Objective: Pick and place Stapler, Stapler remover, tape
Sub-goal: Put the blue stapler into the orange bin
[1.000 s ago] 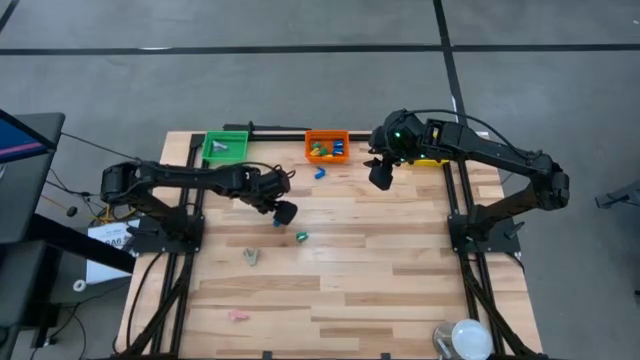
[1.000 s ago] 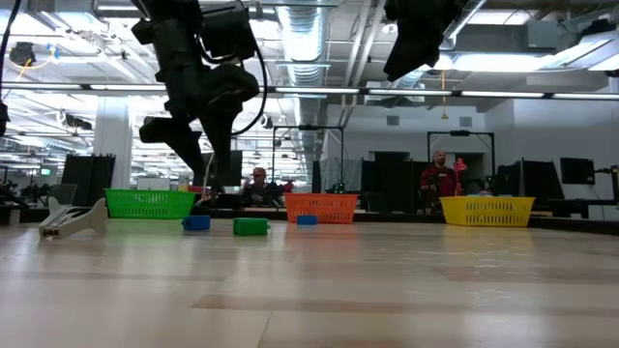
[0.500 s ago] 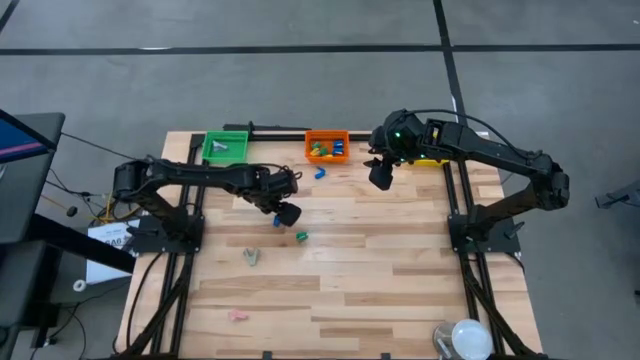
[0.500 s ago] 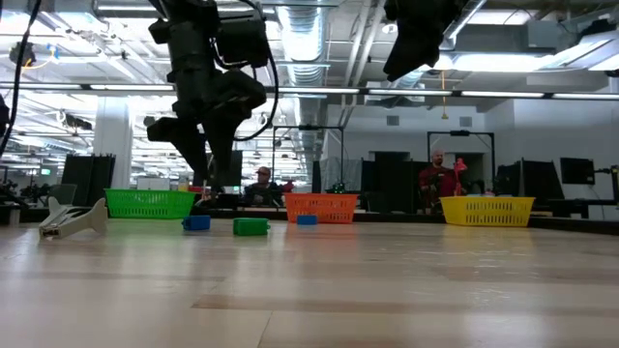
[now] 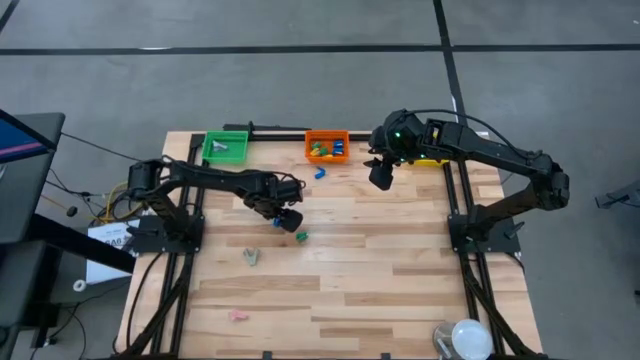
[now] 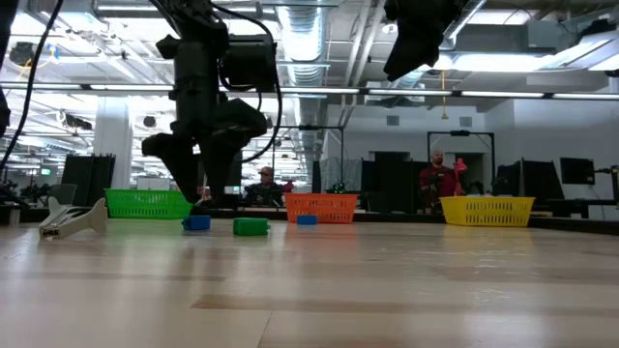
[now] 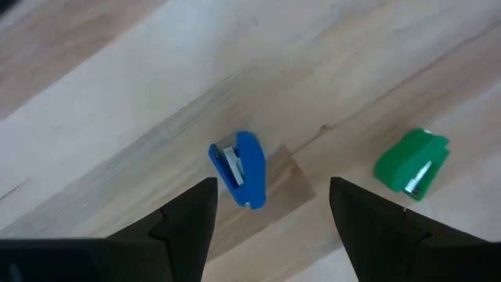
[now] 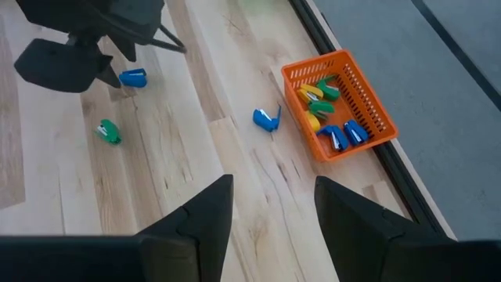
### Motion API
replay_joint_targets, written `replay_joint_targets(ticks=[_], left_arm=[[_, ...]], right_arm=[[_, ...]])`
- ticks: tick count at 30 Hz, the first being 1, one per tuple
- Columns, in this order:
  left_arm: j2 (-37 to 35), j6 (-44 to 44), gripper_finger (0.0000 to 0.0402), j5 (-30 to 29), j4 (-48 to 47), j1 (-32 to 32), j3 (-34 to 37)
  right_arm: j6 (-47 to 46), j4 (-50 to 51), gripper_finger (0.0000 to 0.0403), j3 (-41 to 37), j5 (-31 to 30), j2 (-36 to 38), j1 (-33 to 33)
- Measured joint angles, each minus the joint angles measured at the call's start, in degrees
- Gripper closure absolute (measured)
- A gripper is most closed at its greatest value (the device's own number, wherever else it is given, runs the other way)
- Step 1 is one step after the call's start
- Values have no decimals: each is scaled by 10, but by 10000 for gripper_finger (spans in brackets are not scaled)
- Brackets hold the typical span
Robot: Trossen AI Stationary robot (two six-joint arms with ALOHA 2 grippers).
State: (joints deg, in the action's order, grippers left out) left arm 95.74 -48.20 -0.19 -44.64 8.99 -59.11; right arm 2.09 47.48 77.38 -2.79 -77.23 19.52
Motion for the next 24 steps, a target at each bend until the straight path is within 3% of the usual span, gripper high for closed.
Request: replay_joint_targets(ticks=[12,24], left_arm=[[0,-7,173,-45,2,0,2],[1,-23,181,-36,53,1,60]], right_arm=[[0,0,230,0,0,0,0],[-1,0,230,0,0,0,0]])
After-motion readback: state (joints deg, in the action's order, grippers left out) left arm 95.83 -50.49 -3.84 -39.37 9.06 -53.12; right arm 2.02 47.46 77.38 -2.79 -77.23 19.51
